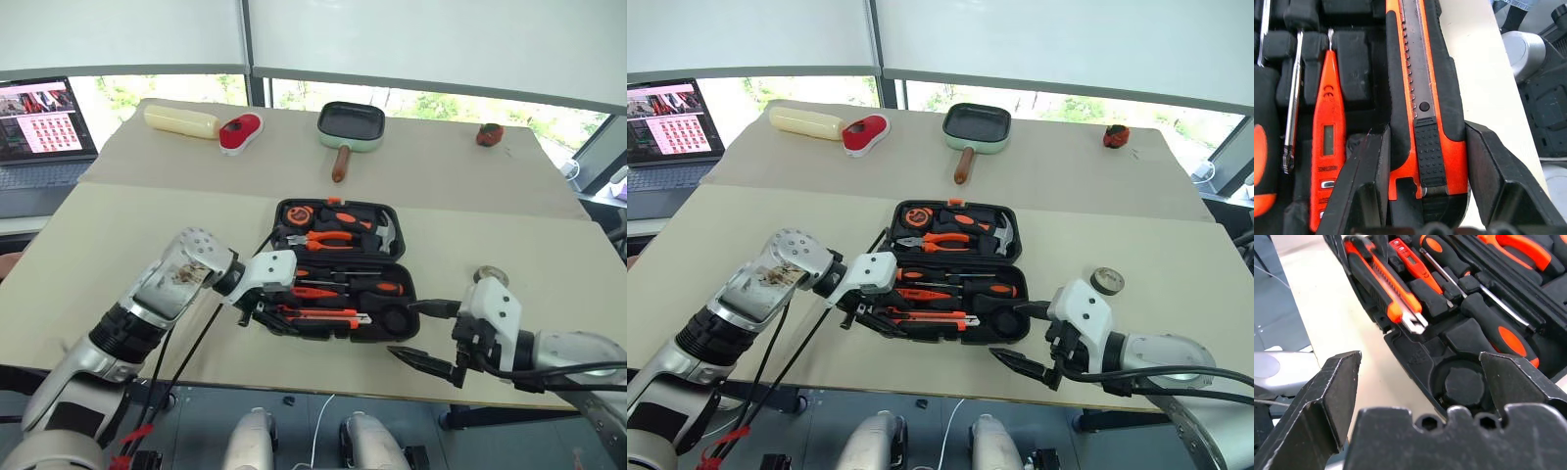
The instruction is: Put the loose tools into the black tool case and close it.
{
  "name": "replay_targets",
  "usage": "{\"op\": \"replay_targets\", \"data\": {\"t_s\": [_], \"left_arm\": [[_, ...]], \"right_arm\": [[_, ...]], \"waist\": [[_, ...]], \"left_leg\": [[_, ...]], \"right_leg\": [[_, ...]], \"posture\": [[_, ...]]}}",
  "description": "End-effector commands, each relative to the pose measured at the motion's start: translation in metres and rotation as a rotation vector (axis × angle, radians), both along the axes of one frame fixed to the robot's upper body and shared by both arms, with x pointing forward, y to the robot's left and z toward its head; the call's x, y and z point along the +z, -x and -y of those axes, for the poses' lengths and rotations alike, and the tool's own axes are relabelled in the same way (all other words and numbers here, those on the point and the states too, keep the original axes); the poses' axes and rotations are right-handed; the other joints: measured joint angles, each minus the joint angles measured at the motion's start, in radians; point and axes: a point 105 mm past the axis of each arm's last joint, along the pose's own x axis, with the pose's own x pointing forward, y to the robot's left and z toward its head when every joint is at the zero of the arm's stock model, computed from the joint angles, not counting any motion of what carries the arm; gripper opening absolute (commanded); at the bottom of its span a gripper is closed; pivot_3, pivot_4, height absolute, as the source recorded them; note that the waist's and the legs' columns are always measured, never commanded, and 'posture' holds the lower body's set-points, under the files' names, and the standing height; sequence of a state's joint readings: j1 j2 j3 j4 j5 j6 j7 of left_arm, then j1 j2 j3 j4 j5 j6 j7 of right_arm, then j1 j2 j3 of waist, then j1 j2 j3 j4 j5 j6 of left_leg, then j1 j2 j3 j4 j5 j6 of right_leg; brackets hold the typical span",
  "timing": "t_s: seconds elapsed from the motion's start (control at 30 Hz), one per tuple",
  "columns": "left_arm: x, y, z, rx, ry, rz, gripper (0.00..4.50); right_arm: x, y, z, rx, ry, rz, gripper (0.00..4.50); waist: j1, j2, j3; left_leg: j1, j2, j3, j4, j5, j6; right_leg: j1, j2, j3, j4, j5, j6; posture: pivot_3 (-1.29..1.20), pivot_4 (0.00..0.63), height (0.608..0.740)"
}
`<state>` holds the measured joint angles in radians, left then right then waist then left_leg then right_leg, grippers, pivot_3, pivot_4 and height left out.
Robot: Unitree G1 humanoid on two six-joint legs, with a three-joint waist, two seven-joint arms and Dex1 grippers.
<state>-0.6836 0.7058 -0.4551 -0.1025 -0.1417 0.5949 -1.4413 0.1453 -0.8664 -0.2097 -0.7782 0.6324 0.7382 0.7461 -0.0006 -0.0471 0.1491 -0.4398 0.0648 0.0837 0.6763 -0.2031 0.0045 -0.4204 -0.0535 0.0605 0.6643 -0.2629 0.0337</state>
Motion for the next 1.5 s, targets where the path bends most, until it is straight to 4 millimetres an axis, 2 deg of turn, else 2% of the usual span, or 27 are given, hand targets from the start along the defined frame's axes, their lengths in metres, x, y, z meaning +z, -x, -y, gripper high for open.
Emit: {"op": "replay_targets", "data": {"t_s": [0.03,0.4,0.47,0.53,0.57,0.6,0.67,0.77,0.87,0.97,1.2,1.5], "left_arm": [[0.001,0.0,0.007,-0.014,-0.017,0.015,1.73],[-0.004,-0.014,0.009,0.002,-0.058,0.026,1.73],[0.004,-0.013,0.007,-0.01,-0.04,0.03,2.73],[0.015,-0.009,0.008,-0.033,-0.003,0.014,3.44],[0.021,-0.007,0.009,-0.046,0.023,0.001,3.64],[0.026,-0.005,0.01,-0.055,0.04,-0.007,4.12],[0.036,-0.005,0.009,-0.057,0.069,-0.008,4.47],[0.044,-0.01,0.006,-0.036,0.107,0.008,4.47],[0.042,-0.015,0.007,-0.012,0.124,0.013,3.71],[0.029,-0.015,0.006,-0.03,0.097,0.042,2.72],[0.019,-0.01,0.006,-0.065,0.08,0.038,0.13],[-0.003,-0.008,-0.001,-0.102,-0.044,0.066,0.05]], "right_arm": [[0.01,0.001,-0.002,-0.008,-0.008,0.058,4.5],[0.01,-0.003,-0.002,-0.038,-0.012,0.08,4.5],[0.01,-0.003,-0.003,-0.039,-0.014,0.082,4.5],[0.009,-0.004,-0.003,-0.041,-0.016,0.083,4.5],[0.009,-0.004,-0.003,-0.042,-0.017,0.083,4.5],[0.009,-0.004,-0.003,-0.042,-0.017,0.083,4.5],[0.009,-0.005,-0.003,-0.042,-0.018,0.083,4.5],[0.008,-0.006,-0.002,-0.042,-0.019,0.082,4.5],[0.008,-0.007,-0.002,-0.042,-0.018,0.082,4.5],[0.008,-0.007,-0.003,-0.038,-0.017,0.081,4.5],[0.009,-0.008,-0.002,-0.032,-0.01,0.082,4.5],[0.01,-0.009,-0.004,-0.03,-0.016,0.081,4.5]], "waist": [[0.0,0.0,0.0],[0.007,0.001,0.0],[0.007,0.001,0.0],[0.007,0.0,0.0],[0.007,0.001,0.0],[0.007,0.001,0.0],[0.007,0.001,0.0],[0.008,0.001,0.0],[0.008,0.001,0.0],[0.009,0.001,0.0],[0.009,0.001,0.0],[0.01,0.001,0.0]], "left_leg": [[0.0,0.0,0.0,0.0,0.0,0.0],[0.0,0.0,0.0,0.0,0.0,0.0],[0.0,0.0,0.0,0.0,0.0,0.0],[0.0,0.0,0.0,0.0,0.0,0.0],[0.0,0.0,0.0,0.0,0.0,0.0],[0.0,0.0,0.0,0.0,0.0,0.0],[0.0,0.0,0.0,0.0,0.0,0.0],[0.0,0.0,0.0,0.0,0.0,0.0],[0.0,0.0,0.0,0.0,0.0,0.0],[0.0,0.0,0.0,0.0,0.0,0.0],[0.0,0.0,0.0,0.0,0.0,0.0],[0.0,0.0,0.0,0.0,0.0,0.0]], "right_leg": [[0.0,0.0,0.0,0.0,0.0,0.0],[0.0,0.0,0.0,0.0,0.0,0.0],[0.0,0.0,0.0,0.0,0.0,0.0],[0.0,0.0,0.0,0.0,0.0,0.0],[0.0,0.0,0.0,0.0,0.0,0.0],[0.0,0.0,0.0,0.0,0.0,0.0],[0.0,0.0,0.0,0.0,0.0,0.0],[0.0,0.0,0.0,0.0,0.0,0.0],[0.0,0.0,0.0,0.0,0.0,0.0],[0.0,0.0,0.0,0.0,0.0,0.0],[0.0,0.0,0.0,0.0,0.0,0.0],[0.0,0.0,0.0,0.0,0.0,0.0]], "posture": [[0.0,0.15,0.74],[0.0,0.15,0.74],[0.0,0.15,0.74],[0.0,0.15,0.74],[0.0,0.15,0.74],[0.0,0.15,0.74],[0.0,0.15,0.74],[0.0,0.15,0.74],[0.0,0.15,0.74],[0.0,0.15,0.74],[0.0,0.15,0.74],[0.0,0.15,0.74]]}}
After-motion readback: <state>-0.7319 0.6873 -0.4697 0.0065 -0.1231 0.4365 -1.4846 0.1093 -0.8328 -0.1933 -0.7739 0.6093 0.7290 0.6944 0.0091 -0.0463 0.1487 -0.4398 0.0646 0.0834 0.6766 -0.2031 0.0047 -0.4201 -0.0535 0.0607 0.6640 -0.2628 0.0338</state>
